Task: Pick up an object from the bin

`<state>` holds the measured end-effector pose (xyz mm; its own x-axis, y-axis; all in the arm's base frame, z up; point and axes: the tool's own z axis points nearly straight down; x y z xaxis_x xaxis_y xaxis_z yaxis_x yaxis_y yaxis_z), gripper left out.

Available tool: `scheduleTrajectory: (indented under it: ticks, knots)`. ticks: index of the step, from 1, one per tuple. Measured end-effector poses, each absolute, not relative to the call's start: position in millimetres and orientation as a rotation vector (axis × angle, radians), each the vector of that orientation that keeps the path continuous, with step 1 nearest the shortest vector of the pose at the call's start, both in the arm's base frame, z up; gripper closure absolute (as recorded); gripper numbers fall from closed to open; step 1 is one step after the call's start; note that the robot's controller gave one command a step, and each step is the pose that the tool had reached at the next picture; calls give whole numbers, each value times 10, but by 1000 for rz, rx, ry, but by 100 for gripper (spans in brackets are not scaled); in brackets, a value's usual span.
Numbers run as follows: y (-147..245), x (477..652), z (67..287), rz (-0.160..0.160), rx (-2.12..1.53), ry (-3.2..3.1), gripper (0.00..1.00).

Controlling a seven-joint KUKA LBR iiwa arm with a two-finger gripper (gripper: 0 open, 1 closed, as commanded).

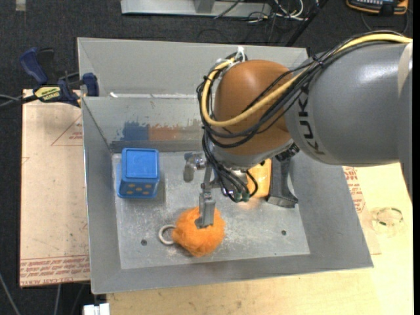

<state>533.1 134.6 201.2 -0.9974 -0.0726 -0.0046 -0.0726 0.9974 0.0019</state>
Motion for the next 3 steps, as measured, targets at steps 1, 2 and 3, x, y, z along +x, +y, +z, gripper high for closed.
scheduleTrajectory:
  ticks: [1, 2, 3]
  knots:
    - [1221, 5284, 1424, 3, -245, 3127, 0]
    - [804, 5170, 873, 5, -370, 3116, 100]
    - [804, 5170, 873, 5, -370, 3116, 100]
